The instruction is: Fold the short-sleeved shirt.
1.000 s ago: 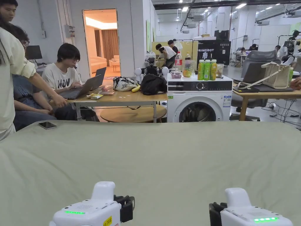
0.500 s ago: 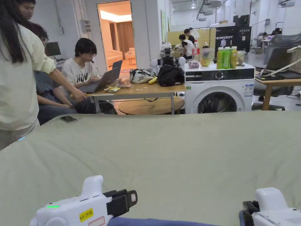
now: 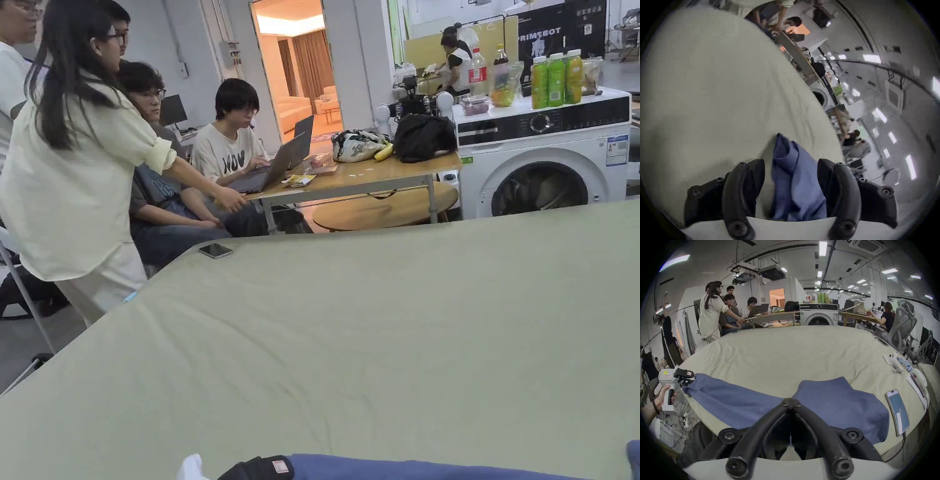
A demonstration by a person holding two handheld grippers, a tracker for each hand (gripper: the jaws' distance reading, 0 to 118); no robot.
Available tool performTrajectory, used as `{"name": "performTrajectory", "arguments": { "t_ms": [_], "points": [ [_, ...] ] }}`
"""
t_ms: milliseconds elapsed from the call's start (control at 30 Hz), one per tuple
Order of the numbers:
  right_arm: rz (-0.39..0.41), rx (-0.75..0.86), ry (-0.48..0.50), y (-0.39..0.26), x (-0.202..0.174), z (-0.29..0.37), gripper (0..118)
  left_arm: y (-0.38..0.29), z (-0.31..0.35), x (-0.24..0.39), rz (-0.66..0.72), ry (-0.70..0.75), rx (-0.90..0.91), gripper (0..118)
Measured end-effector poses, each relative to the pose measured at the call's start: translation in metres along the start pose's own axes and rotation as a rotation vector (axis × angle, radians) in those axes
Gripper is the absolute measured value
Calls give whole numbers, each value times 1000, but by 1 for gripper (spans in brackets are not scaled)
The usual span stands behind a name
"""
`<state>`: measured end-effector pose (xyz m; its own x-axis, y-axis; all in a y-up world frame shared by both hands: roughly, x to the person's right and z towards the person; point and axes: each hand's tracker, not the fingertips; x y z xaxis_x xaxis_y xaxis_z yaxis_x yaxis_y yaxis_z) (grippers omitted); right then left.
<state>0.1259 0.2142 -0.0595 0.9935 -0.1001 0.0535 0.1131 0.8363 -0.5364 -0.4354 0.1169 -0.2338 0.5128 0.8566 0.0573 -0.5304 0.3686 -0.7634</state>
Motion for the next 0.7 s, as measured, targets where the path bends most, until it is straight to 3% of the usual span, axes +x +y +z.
{"name": "performTrajectory", "arguments": {
  "t_ms": [100, 133, 200, 300, 367, 433, 633, 700],
  "points": [
    [-38, -22, 6, -3, 3, -3, 0, -9, -22, 5, 75, -97, -17, 65],
    [-46, -32, 0, -3, 2, -4, 0, -11, -29, 6, 74, -102, -35, 55],
    [-43, -38, -6, -3, 1, -4, 0, -15, -42, 7, 82, -62, -85, 2],
    [-33, -47, -8, -4, -1, -3, 0, -21, -42, 9, 138, -114, -59, 2],
    [-35, -49, 3, -3, -1, -5, 0, -15, -23, 23, 132, -31, 20, 1],
    [-41, -48, 19, 0, 0, -9, 0, 2, -6, 33, 152, -68, 44, 1],
    [-92, -7, 85, 6, -6, -9, 0, 51, 51, 109, -173, 110, 175, 1],
    [-113, 0, 112, 5, -7, -13, 0, 45, 48, 133, -204, 74, 175, 1]
  ]
}}
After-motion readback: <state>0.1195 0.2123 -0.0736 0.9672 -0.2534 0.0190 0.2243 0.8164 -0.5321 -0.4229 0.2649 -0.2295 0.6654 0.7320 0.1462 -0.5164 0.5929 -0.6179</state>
